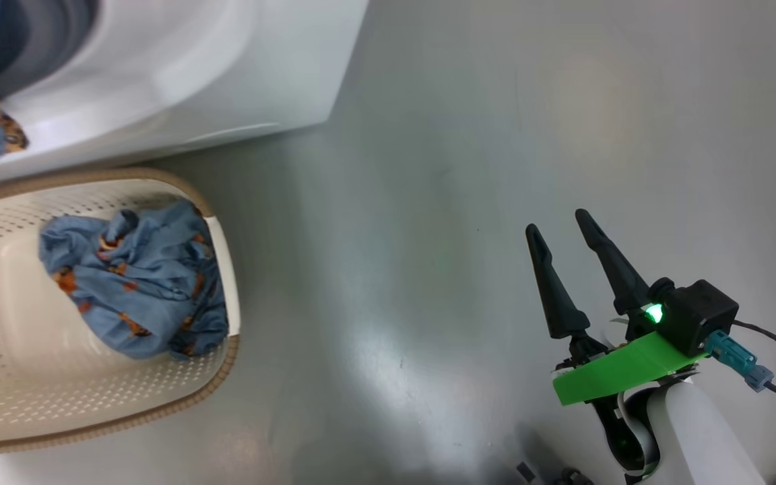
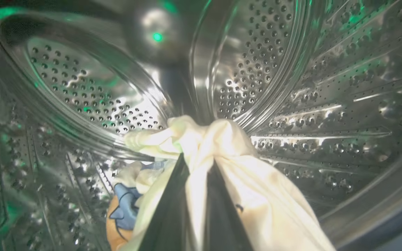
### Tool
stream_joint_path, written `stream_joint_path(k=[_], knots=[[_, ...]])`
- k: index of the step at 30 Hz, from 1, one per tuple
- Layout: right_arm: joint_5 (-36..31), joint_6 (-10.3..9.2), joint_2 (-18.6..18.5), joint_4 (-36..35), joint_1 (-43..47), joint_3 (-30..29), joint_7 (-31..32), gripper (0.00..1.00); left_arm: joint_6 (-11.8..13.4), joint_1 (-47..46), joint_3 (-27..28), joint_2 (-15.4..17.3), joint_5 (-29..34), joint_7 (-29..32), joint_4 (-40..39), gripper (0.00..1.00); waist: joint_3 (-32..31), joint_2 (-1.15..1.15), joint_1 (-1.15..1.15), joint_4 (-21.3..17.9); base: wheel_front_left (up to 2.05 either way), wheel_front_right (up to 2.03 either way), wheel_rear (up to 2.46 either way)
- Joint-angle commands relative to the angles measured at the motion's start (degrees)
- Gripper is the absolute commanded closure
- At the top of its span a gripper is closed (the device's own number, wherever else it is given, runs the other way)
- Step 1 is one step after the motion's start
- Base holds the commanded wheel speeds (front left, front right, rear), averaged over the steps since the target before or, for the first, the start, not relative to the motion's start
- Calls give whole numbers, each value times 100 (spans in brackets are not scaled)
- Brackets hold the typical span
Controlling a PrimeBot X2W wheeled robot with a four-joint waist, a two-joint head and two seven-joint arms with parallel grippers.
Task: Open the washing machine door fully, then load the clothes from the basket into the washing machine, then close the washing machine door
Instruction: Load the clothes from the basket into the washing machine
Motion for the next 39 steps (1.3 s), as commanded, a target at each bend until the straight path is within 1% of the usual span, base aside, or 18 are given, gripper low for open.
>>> stream_joint_path(k=[1, 7, 12, 14, 16, 19, 24, 25, 27, 33, 39], knots=[[38, 56, 27, -124, 39, 171, -28, 0, 73, -223, 30, 401, 167, -33, -332, 100, 224, 0, 0, -184, 0, 0, 0], [108, 56, 67, -131, 27, 265, -28, 0, 350, -317, 50, 577, 465, -35, -1401, 100, 392, 0, 0, -267, 0, 0, 0], [100, 56, 80, -119, -3, 282, -28, 0, 480, -156, 79, 583, 570, -36, -2196, 100, 454, 0, 0, -255, 0, 0, 0], [102, 56, 83, -115, -19, 296, -28, 0, 520, -65, 120, 548, 547, -36, -2372, 100, 467, 0, 0, -241, 0, 0, 0], [102, 56, 86, -107, -44, 305, -28, 0, 525, 23, 128, 522, 542, -36, -2448, 100, 480, 0, 0, -221, 0, 0, 0], [98, 56, 88, -86, -64, 320, -28, 0, 535, 185, 176, 456, 488, -36, -2346, 100, 451, 0, 0, -191, 0, 0, 0], [94, 56, 90, -39, -81, 316, -28, 0, 483, 244, 249, 339, 319, -36, -1542, 100, 405, 0, 0, -143, 0, 0, 0], [93, 56, 91, -28, -80, 321, -28, 0, 466, 194, 270, 321, 270, -37, -1341, 98, 394, 0, 0, -135, 0, 0, 0], [92, 56, 91, -14, -82, 326, -28, 0, 435, 65, 266, 330, 256, -37, -1115, 0, 391, 0, 0, -119, 0, 0, 0], [98, 56, 92, 22, -105, 294, -28, 0, 357, -80, 259, 261, 185, -37, -696, 0, 320, 0, 0, -47, 0, 0, 0], [99, 56, 93, 52, -136, 289, -28, 0, 303, -108, 204, 189, 175, -37, -445, 0, 204, 0, 0, 12, 0, 0, 0]])
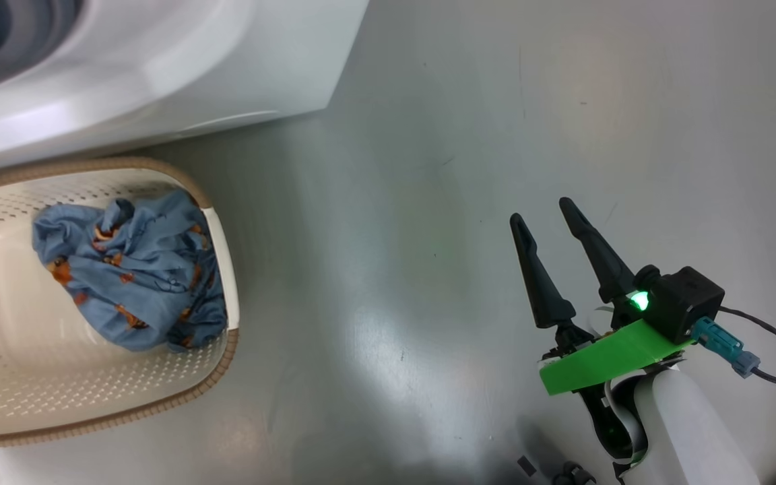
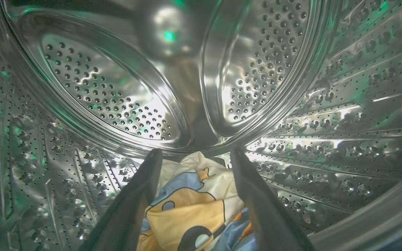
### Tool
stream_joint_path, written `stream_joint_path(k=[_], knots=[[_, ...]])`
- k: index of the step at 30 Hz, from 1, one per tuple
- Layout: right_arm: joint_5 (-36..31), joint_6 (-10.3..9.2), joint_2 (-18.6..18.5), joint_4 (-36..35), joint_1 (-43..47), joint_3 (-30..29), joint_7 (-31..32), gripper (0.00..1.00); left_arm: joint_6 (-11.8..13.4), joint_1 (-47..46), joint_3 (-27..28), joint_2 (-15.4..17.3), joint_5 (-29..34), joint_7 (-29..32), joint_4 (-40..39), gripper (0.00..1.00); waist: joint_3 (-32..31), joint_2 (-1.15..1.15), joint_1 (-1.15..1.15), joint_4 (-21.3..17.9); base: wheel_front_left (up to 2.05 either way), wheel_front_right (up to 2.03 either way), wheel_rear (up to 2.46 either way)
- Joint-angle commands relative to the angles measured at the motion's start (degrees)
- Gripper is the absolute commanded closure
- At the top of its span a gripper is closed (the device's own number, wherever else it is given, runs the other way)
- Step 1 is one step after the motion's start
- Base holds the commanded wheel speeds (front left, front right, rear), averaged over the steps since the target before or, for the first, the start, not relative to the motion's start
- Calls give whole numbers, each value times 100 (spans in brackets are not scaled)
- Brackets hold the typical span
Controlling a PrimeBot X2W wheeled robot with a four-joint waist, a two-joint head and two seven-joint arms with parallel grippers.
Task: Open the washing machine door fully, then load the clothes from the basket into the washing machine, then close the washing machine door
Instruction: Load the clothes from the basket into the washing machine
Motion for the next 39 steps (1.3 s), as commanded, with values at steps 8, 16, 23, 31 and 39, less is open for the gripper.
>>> stream_joint_path(k=[8, 16, 23, 31, 39], knots=[[0, 56, 29, -21, 74, 98, -27, 0, -54, 118, 52, 151, -73, -28, 217, 0, -269, 0, 0, 56, 0, 0, 0], [1, 56, -12, 27, 79, 41, -27, 0, -97, 420, 111, 37, -147, -28, 279, 0, -551, 0, 0, 112, 0, 0, 0], [6, 56, -39, 41, 110, -19, -27, 0, -171, 797, 161, -73, -202, -28, 64, 0, -790, 0, 0, 182, 0, 0, 0], [-17, 56, -67, 52, 198, -85, -27, 0, -266, 1565, 232, -207, -222, -28, -503, 0, -1148, 0, 0, 287, 0, 0, 0], [-81, 56, -125, 44, 334, -136, -27, 0, -317, 2293, 319, -330, -221, -28, -1038, 0, -1600, 0, 0, 386, 0, 0, 0]])
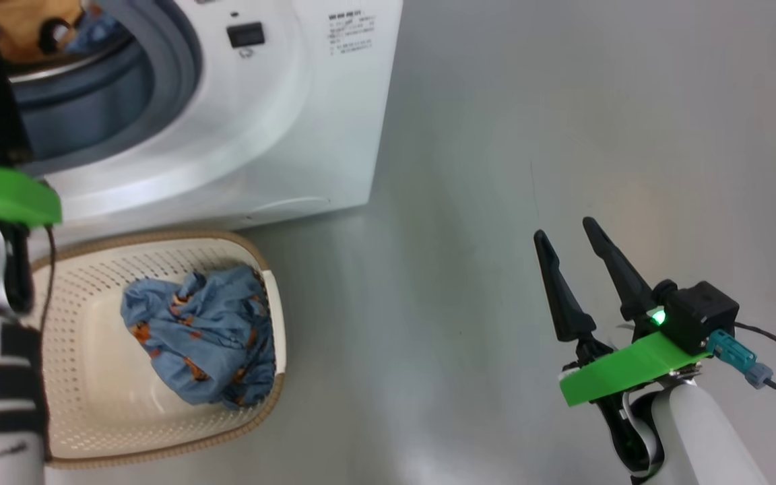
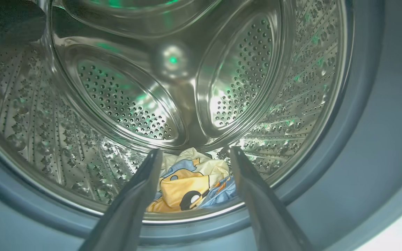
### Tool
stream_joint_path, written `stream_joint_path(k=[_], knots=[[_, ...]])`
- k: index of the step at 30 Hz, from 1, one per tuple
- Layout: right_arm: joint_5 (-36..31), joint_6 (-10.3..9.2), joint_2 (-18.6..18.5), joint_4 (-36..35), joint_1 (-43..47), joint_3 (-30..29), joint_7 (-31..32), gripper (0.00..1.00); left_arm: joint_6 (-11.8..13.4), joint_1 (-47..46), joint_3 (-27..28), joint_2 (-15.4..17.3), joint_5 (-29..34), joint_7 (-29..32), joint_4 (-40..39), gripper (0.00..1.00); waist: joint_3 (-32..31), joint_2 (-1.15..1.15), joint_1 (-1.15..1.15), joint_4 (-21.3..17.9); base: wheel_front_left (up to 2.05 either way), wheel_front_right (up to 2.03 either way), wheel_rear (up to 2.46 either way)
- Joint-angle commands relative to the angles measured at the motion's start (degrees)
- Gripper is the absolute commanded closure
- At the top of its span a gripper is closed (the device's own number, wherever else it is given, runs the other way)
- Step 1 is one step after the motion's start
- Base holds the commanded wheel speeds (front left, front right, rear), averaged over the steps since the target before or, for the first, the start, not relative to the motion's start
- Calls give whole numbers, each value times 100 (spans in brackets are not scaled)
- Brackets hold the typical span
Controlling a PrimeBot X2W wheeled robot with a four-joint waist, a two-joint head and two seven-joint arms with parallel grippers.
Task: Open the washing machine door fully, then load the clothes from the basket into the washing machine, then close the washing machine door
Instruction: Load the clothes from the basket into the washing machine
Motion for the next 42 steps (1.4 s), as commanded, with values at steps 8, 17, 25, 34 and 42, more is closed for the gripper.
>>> stream_joint_path(k=[8, 17, 25, 34, 42], knots=[[-81, 56, -61, -71, 312, 123, -28, 0, -72, 874, 221, 64, -8, -29, -583, 0, -621, 0, 0, 138, 0, 0, 0], [-68, 56, -104, -6, 452, 183, -28, 0, -96, 1787, 413, -163, -82, -29, -1101, 0, -1047, 0, 0, 133, 0, 0, 0], [-33, 56, -145, 22, 607, 133, -28, 0, -108, 2522, 472, -329, -8, -29, -1544, 0, -1389, 0, 0, 138, 0, 0, 0], [-19, 56, -164, 20, 786, 99, -28, 0, -9, 3518, 562, -576, -79, -29, -2050, 0, -1713, 0, 0, 129, 0, 0, 0], [-24, 56, -174, 22, 856, 86, -28, 0, 83, 4121, 525, -672, -80, -29, -2448, 0, -1873, 0, 0, 157, 0, 0, 0]])
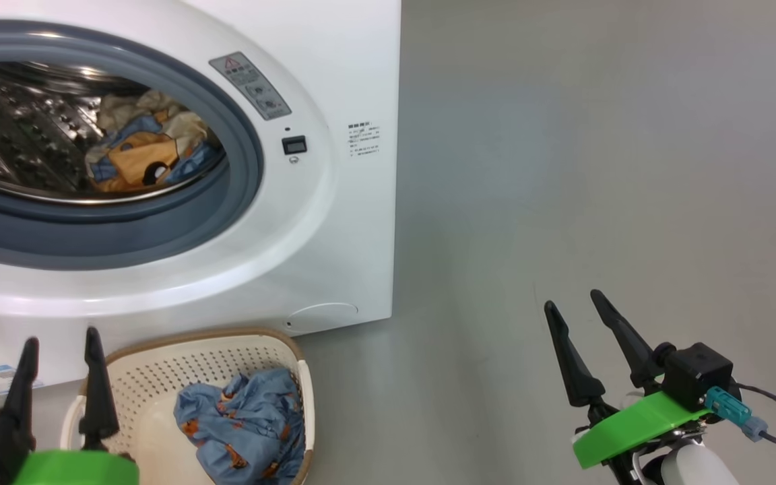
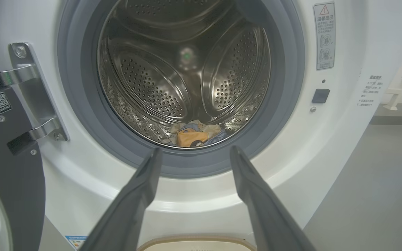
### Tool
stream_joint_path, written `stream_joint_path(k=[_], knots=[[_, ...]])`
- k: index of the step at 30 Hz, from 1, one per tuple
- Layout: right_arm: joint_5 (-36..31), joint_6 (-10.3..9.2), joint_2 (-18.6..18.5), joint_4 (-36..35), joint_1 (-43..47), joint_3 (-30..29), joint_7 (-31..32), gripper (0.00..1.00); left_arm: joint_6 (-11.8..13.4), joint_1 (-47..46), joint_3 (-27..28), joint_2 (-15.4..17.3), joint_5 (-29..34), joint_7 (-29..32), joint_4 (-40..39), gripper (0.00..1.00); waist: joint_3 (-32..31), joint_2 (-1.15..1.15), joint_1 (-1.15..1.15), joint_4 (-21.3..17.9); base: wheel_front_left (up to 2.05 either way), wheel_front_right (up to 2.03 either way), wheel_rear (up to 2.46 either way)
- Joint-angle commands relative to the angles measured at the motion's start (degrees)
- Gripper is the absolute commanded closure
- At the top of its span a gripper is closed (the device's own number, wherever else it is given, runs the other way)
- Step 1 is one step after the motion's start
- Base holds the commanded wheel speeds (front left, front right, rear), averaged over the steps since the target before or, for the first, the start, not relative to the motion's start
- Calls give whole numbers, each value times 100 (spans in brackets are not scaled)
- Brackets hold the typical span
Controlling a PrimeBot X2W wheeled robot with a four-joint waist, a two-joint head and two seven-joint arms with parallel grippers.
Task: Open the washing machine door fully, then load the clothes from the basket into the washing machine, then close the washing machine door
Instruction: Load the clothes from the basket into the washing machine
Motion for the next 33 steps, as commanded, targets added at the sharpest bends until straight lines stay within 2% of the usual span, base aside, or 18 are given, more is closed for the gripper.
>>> stream_joint_path(k=[1, 18, 33], knots=[[-4, 56, -31, -126, 70, 100, -28, 0, 45, 58, 150, 72, 40, -30, -222, 0, -53, 0, 0, 15, 0, 0, 0], [-59, 56, -70, -162, 221, 64, -28, 0, 298, 1061, -249, 43, -47, -30, -776, 0, -303, 0, 0, -87, 0, 0, 0], [-65, 56, -84, -155, 248, 45, -28, 0, 442, 1141, -406, 42, -145, -30, -847, 0, -332, 0, 0, 26, 0, 0, 0]])
